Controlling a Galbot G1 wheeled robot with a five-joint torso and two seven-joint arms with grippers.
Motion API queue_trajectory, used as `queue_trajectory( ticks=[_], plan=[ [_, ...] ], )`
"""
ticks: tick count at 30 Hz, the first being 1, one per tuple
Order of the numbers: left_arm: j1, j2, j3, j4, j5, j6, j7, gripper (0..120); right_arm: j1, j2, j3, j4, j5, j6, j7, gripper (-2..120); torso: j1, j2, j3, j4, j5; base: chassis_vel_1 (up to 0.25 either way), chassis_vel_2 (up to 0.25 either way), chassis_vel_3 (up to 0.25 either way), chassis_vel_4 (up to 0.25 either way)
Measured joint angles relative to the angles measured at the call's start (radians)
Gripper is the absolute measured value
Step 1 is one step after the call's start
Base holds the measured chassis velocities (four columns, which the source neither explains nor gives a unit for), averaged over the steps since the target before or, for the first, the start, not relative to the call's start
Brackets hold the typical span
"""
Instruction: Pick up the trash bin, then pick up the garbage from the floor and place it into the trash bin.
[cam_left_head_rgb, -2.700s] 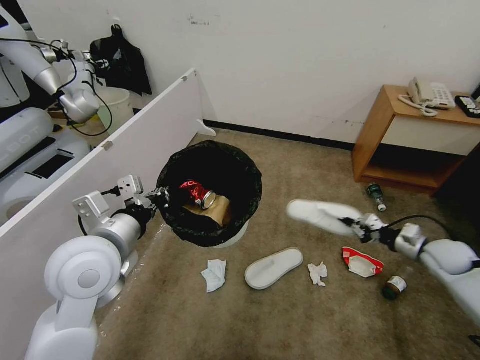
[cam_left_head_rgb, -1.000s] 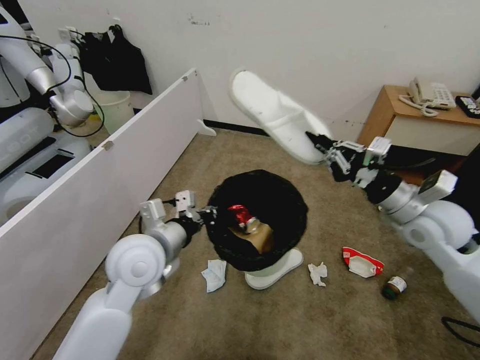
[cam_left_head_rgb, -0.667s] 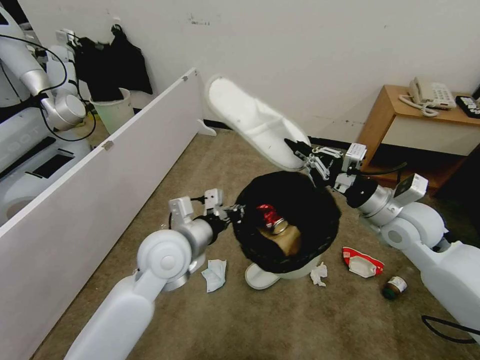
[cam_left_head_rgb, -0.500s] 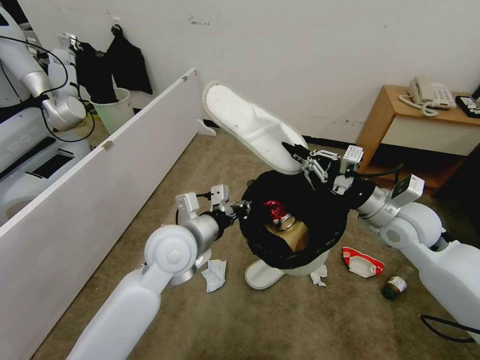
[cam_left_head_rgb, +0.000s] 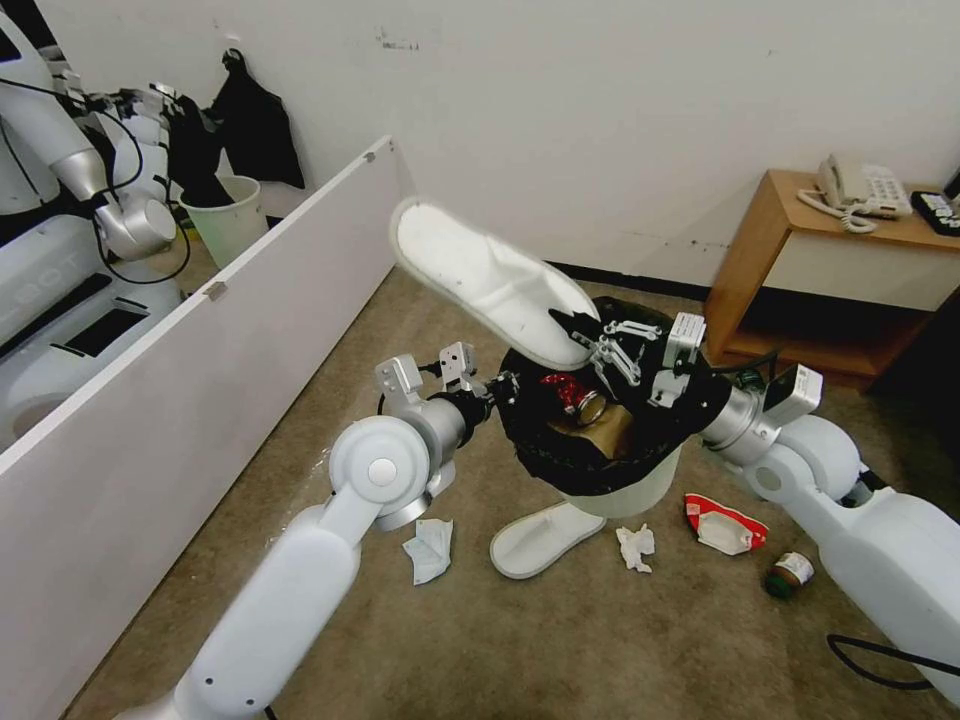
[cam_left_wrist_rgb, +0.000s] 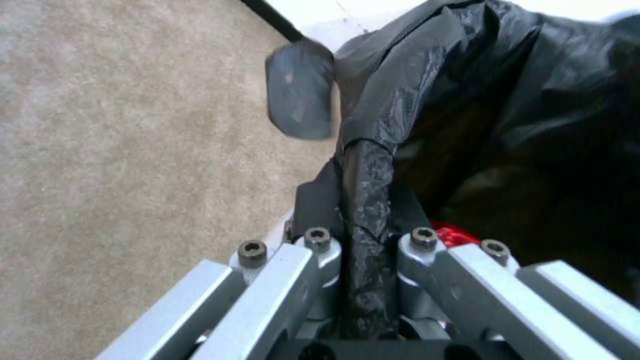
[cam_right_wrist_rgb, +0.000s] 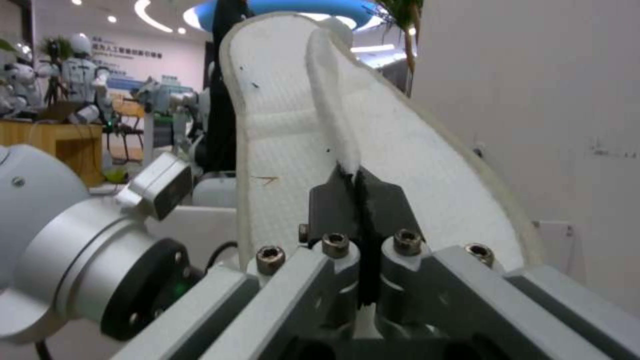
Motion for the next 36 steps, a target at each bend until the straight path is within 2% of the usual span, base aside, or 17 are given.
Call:
queue_trajectory(
  ticks=[14, 36],
  plan=[
    [0.042, 0.033, -0.044, -0.027, 0.027, -0.004, 0.014, 4, -0.031, -0.015, 0.061, -0.001, -0.004, 0.010, -0.009, 0, 0.000, 0.000, 0.000, 0.0000, -0.0001, 0.000, 0.000, 0.000, 0.000],
    [0.051, 0.038, -0.050, -0.029, 0.050, -0.008, 0.038, 4, -0.037, -0.012, 0.072, -0.013, -0.017, 0.007, -0.012, 2, 0.000, 0.000, 0.000, 0.0000, -0.0001, 0.000, 0.000, 0.000, 0.000]
  ],
)
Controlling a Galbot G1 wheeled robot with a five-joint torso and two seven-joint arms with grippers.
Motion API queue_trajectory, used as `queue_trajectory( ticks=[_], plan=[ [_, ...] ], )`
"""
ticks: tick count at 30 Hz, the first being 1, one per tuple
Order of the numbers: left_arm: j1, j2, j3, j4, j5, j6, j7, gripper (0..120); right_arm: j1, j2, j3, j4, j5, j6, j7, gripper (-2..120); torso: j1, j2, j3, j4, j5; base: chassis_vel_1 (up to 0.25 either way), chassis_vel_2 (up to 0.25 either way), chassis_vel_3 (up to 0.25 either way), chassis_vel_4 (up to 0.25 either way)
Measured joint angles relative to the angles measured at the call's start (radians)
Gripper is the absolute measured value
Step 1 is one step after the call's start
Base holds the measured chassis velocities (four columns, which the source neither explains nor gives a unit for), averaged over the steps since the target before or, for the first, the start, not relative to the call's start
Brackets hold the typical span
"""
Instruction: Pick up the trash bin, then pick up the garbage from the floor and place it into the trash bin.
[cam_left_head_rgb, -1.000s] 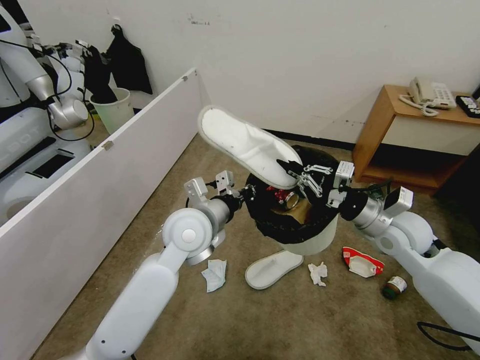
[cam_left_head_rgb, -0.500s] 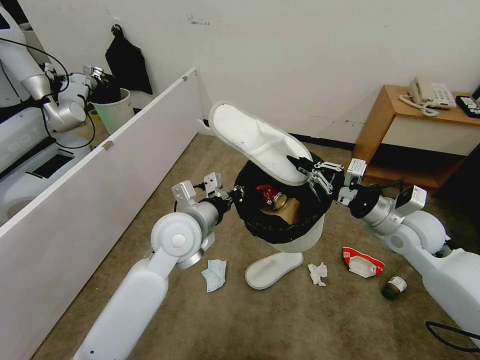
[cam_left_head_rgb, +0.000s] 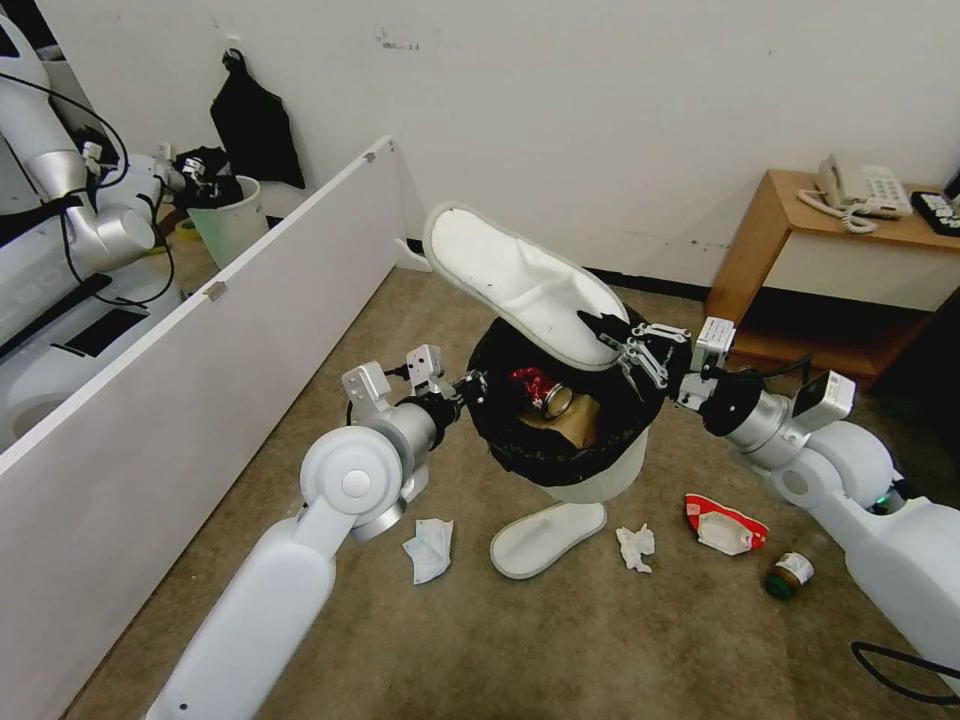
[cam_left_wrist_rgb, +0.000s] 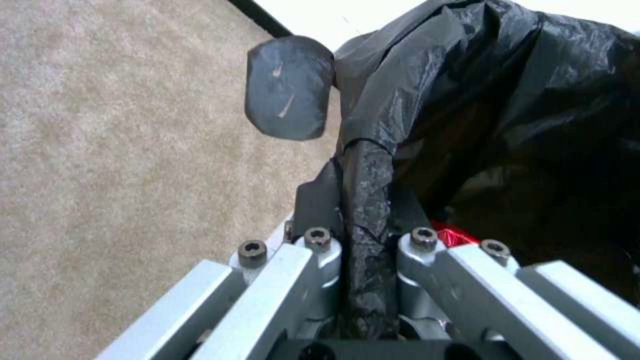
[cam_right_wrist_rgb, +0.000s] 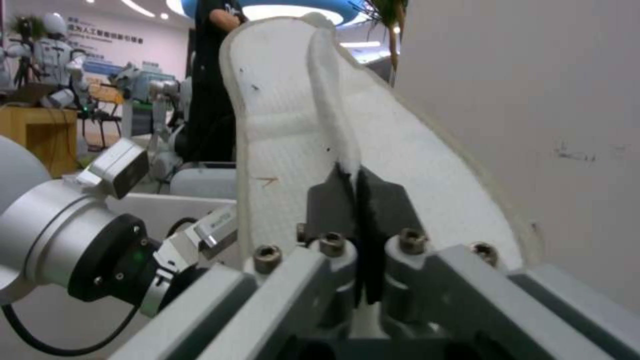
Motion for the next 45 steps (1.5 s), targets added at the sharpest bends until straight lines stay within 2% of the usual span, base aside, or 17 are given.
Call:
queue_trajectory(
  ticks=[1, 2, 4, 6, 7, 9, 11, 14, 17, 18, 26, 34, 38, 41, 42, 44, 45],
  plan=[
    [0.000, 0.000, -0.002, 0.000, 0.000, 0.000, 0.003, 4, 0.003, 0.000, -0.004, -0.002, -0.002, -0.002, 0.002, 10, 0.000, 0.000, 0.000, 0.0000, 0.0000, 0.000, 0.000, 0.000, 0.000],
    [0.000, 0.000, -0.002, 0.000, 0.000, 0.000, 0.003, 4, 0.003, 0.000, -0.004, -0.002, -0.002, -0.002, 0.002, 10, 0.000, 0.000, 0.000, 0.0000, 0.0000, 0.000, 0.000, 0.000, 0.000],
    [0.000, 0.000, -0.003, 0.000, 0.002, 0.000, 0.005, 4, 0.010, 0.003, -0.011, -0.005, -0.002, -0.004, 0.006, 22, 0.000, 0.000, 0.000, 0.0000, 0.0000, 0.000, 0.000, 0.000, 0.000],
    [0.000, 0.000, -0.003, 0.001, 0.002, -0.001, 0.005, 4, 0.011, 0.004, -0.012, -0.005, -0.003, -0.004, 0.007, 23, 0.000, 0.000, 0.000, 0.0000, 0.0000, 0.000, 0.000, 0.000, 0.000],
    [0.000, -0.001, -0.003, 0.001, 0.005, -0.002, 0.009, 4, 0.013, 0.005, -0.015, -0.007, -0.005, -0.005, 0.008, 30, 0.000, 0.000, 0.000, 0.0000, 0.0000, 0.000, 0.000, 0.000, 0.000],
    [0.000, -0.001, -0.003, 0.001, 0.005, -0.002, 0.009, 4, 0.013, 0.005, -0.015, -0.007, -0.005, -0.005, 0.008, 30, 0.000, 0.000, 0.000, 0.0000, 0.0000, 0.000, 0.000, 0.000, 0.000],
    [-0.001, -0.003, -0.003, 0.002, 0.007, -0.003, 0.011, 4, 0.014, 0.004, -0.017, -0.009, -0.008, -0.005, 0.008, 47, 0.000, 0.000, 0.000, 0.0000, 0.0000, 0.000, 0.000, 0.000, 0.000],
    [-0.001, -0.003, -0.003, 0.002, 0.007, -0.003, 0.011, 4, 0.015, 0.004, -0.017, -0.009, -0.009, -0.005, 0.008, 50, 0.000, 0.000, 0.000, 0.0000, 0.0000, 0.000, 0.000, 0.000, 0.000],
    [-0.002, -0.005, -0.003, 0.002, 0.010, -0.005, 0.013, 4, 0.018, 0.004, -0.017, -0.011, -0.011, -0.005, 0.011, 69, 0.000, 0.000, 0.000, 0.0000, 0.0000, 0.000, 0.000, 0.000, 0.000],
    [-0.002, -0.005, -0.003, 0.002, 0.010, -0.005, 0.013, 4, 0.018, 0.004, -0.017, -0.011, -0.011, -0.005, 0.011, 69, 0.000, 0.000, 0.000, 0.0000, 0.0000, 0.000, 0.000, 0.000, 0.000],
    [0.009, -0.001, -0.010, 0.000, 0.023, -0.010, 0.013, 4, 0.028, 0.010, -0.007, -0.002, -0.013, -0.004, 0.038, 98, 0.000, 0.000, 0.000, 0.0000, 0.0000, 0.000, 0.000, 0.000, 0.000],
    [0.042, 0.006, -0.028, -0.015, 0.038, -0.007, 0.000, 4, 0.058, 0.010, 0.053, 0.034, 0.008, -0.017, 0.091, 100, 0.000, 0.000, 0.000, -0.0001, 0.0000, 0.000, 0.000, 0.000, 0.000],
    [0.061, 0.013, -0.066, -0.034, 0.038, 0.027, -0.038, 4, 0.079, 0.004, 0.106, 0.052, 0.012, -0.044, 0.156, 100, 0.000, 0.000, 0.000, 0.0000, 0.0000, 0.000, 0.000, 0.000, 0.000],
    [0.074, 0.023, -0.122, -0.058, 0.031, 0.074, -0.090, 4, 0.090, -0.004, 0.154, 0.063, 0.020, -0.067, 0.210, 100, 0.000, 0.000, 0.000, 0.0000, -0.0001, 0.000, 0.000, 0.000, 0.000],
    [0.074, 0.023, -0.122, -0.058, 0.031, 0.074, -0.090, 4, 0.090, -0.004, 0.154, 0.063, 0.020, -0.067, 0.210, 100, 0.000, 0.000, 0.000, 0.0000, -0.0001, 0.000, 0.000, 0.000, 0.000],
    [0.085, 0.036, -0.184, -0.078, 0.018, 0.130, -0.158, 4, 0.091, -0.010, 0.188, 0.064, 0.029, -0.082, 0.235, 100, 0.000, 0.000, 0.000, 0.0000, -0.0001, 0.000, 0.000, 0.000, 0.000],
    [0.085, 0.036, -0.184, -0.078, 0.018, 0.130, -0.158, 4, 0.091, -0.010, 0.188, 0.064, 0.029, -0.082, 0.235, 100, 0.000, 0.000, 0.000, 0.0000, -0.0001, 0.000, 0.000, 0.000, 0.000]
  ],
)
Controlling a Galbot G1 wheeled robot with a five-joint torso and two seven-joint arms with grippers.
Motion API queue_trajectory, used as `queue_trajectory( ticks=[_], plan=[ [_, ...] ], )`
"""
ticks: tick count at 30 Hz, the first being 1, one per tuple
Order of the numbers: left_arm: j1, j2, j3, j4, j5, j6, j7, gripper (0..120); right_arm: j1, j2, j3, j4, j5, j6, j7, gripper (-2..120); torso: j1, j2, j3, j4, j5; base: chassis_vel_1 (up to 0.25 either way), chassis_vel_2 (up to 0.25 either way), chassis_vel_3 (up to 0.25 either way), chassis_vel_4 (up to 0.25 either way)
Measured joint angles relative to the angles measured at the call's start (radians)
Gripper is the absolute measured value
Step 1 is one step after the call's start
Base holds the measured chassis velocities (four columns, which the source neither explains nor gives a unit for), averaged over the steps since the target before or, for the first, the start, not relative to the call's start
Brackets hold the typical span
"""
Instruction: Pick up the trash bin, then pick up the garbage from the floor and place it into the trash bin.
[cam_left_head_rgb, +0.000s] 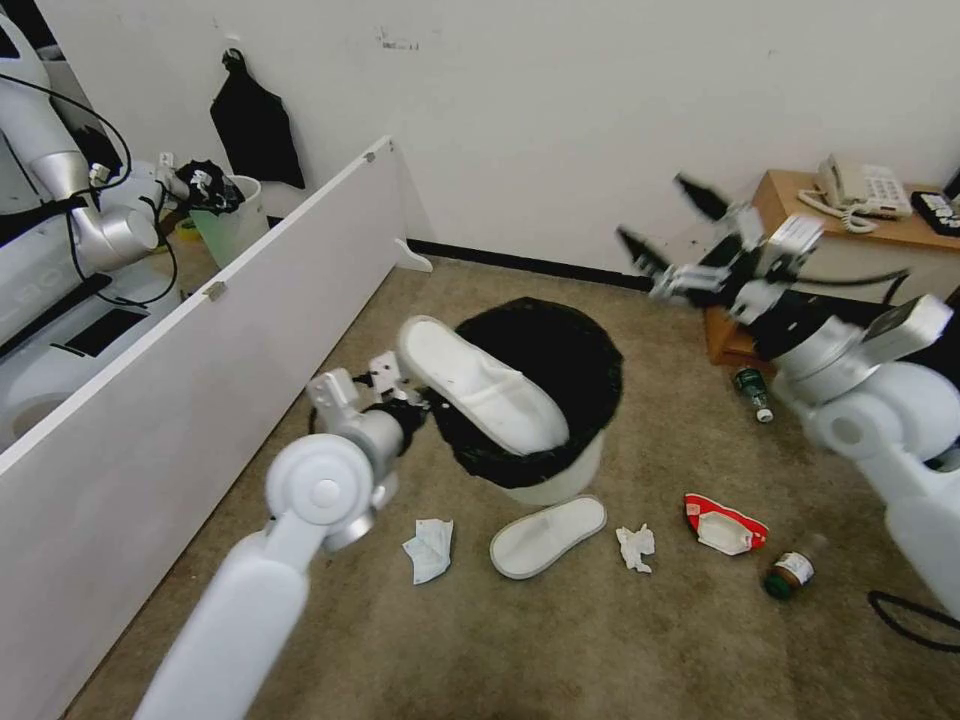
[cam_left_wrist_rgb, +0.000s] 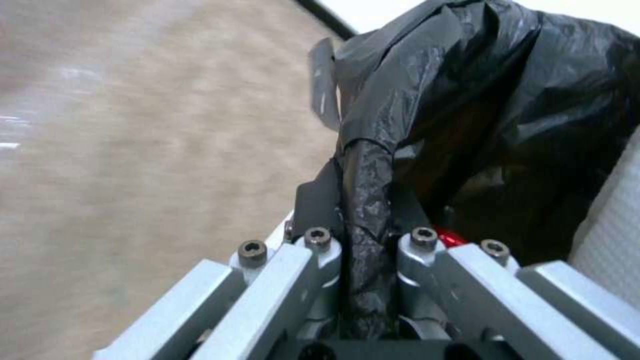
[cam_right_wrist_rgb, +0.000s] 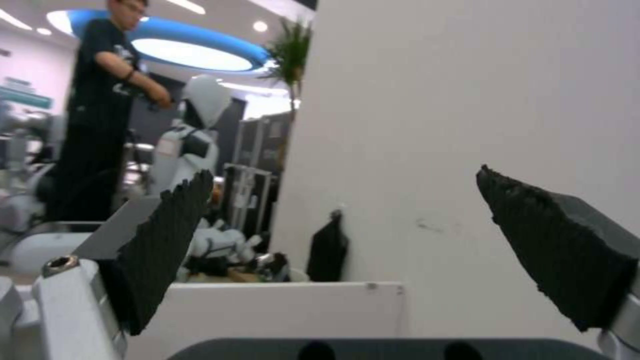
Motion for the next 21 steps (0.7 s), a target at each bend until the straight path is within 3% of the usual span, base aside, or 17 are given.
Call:
queue_trajectory(
  ticks=[2, 3, 5, 11, 12, 14, 21],
  plan=[
    [0.012, 0.009, -0.053, -0.016, -0.003, 0.022, -0.037, 4, -0.005, -0.004, 0.018, -0.004, 0.001, -0.006, 0.008, 100, 0.000, 0.000, 0.000, 0.0001, 0.0000, 0.000, 0.000, 0.000, 0.000],
    [0.012, 0.009, -0.053, -0.016, -0.003, 0.022, -0.037, 4, -0.005, -0.004, 0.018, -0.004, 0.001, -0.006, 0.008, 100, 0.000, 0.000, 0.000, 0.0001, 0.0000, 0.000, 0.000, 0.000, 0.000],
    [0.026, 0.015, -0.118, -0.045, -0.030, 0.045, -0.078, 4, -0.015, -0.001, 0.020, -0.019, -0.004, -0.009, 0.014, 100, 0.000, 0.000, 0.000, 0.0000, 0.0001, 0.000, 0.000, 0.000, 0.000],
    [0.035, 0.023, -0.161, -0.067, -0.047, 0.063, -0.105, 4, -0.017, 0.005, 0.013, -0.030, -0.014, -0.013, 0.014, 100, 0.000, 0.000, 0.000, 0.0000, 0.0001, 0.000, 0.000, 0.000, 0.000],
    [0.041, 0.028, -0.187, -0.082, -0.062, 0.074, -0.122, 4, -0.021, 0.007, 0.006, -0.036, -0.024, -0.021, 0.019, 100, 0.000, 0.000, 0.000, 0.0001, 0.0001, 0.000, 0.000, 0.000, 0.000],
    [0.052, 0.036, -0.226, -0.103, -0.071, 0.090, -0.135, 4, -0.030, 0.007, -0.005, -0.046, -0.068, -0.049, 0.044, 100, 0.000, 0.000, 0.000, 0.0000, 0.0000, 0.000, 0.000, 0.000, 0.000],
    [0.068, 0.047, -0.286, -0.142, -0.096, 0.117, -0.161, 4, -0.054, 0.007, -0.043, -0.060, -0.190, -0.157, 0.113, 100, 0.000, 0.000, 0.000, 0.0000, 0.0000, 0.000, 0.000, 0.000, 0.000]
  ],
)
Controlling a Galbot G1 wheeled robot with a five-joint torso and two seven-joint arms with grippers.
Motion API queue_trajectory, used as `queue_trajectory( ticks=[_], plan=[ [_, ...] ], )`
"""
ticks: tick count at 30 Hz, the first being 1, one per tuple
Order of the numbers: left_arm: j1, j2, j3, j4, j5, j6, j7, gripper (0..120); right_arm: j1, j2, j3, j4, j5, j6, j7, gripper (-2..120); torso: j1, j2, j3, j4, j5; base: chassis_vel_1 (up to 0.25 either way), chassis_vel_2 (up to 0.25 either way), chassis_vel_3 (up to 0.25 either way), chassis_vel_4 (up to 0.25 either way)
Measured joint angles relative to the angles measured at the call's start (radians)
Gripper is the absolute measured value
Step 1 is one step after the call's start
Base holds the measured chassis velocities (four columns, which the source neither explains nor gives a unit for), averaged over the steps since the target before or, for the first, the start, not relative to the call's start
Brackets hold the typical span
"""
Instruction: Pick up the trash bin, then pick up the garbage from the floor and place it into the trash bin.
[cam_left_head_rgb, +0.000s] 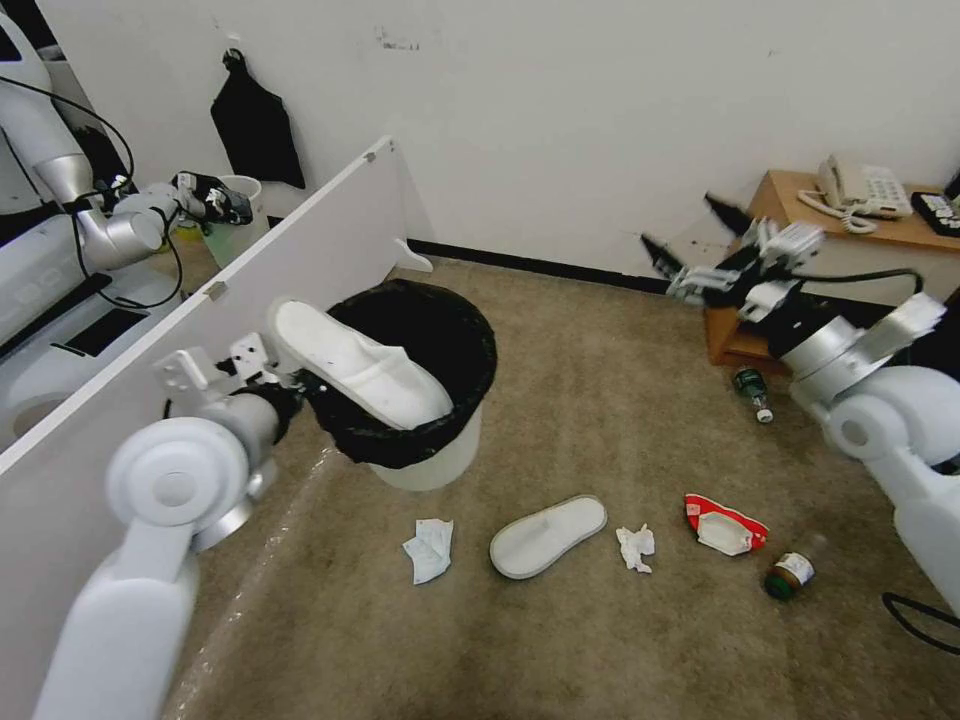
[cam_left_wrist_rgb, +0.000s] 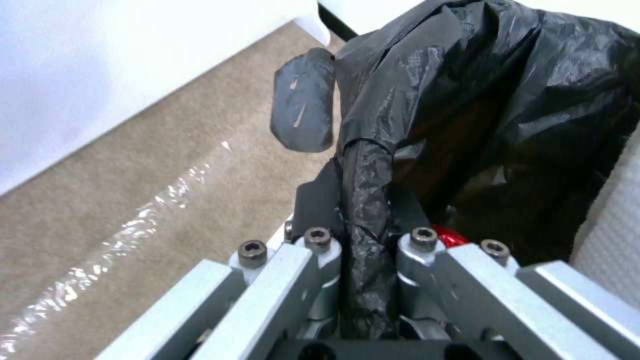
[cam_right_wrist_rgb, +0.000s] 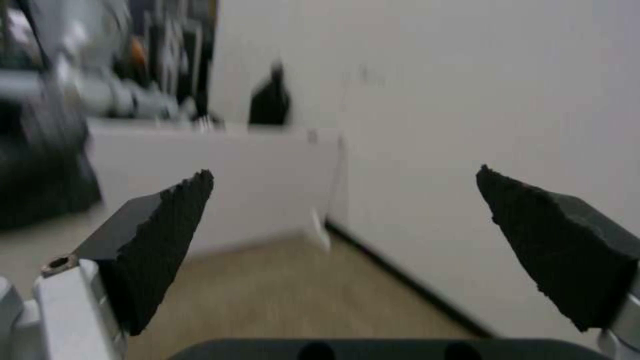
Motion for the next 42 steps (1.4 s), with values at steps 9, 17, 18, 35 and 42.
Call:
queue_trajectory(
  ticks=[9, 17, 18, 35, 42],
  plan=[
    [0.008, 0.003, -0.033, -0.029, -0.009, 0.018, -0.020, 4, 0.019, 0.043, -0.182, 0.000, -0.083, -0.259, 0.198, 100, 0.000, 0.000, 0.000, 0.0000, -0.0001, 0.000, 0.000, 0.000, 0.000],
    [-0.003, 0.001, -0.038, -0.032, -0.009, 0.018, -0.012, 4, 0.038, 0.077, -0.290, 0.019, -0.052, -0.497, 0.329, 100, 0.000, 0.000, 0.000, 0.0000, -0.0001, 0.000, 0.000, 0.000, 0.000],
    [-0.003, 0.000, -0.038, -0.031, -0.009, 0.018, -0.010, 4, 0.045, 0.081, -0.306, 0.019, -0.052, -0.513, 0.329, 100, 0.000, 0.000, 0.000, -0.0001, -0.0001, 0.000, 0.000, 0.000, 0.000],
    [0.018, -0.006, -0.036, -0.048, 0.004, 0.017, 0.018, 4, 0.128, 0.093, -0.548, -0.159, -0.207, -0.406, -0.010, 100, 0.000, 0.000, 0.000, -0.0001, 0.0001, 0.000, 0.000, 0.000, 0.000],
    [0.040, -0.014, -0.039, -0.057, 0.026, 0.016, 0.037, 4, 0.176, 0.127, -0.579, -0.293, -0.324, -0.281, -0.279, 100, 0.000, 0.000, 0.000, 0.0001, 0.0001, 0.000, 0.000, 0.000, 0.000]
  ],
)
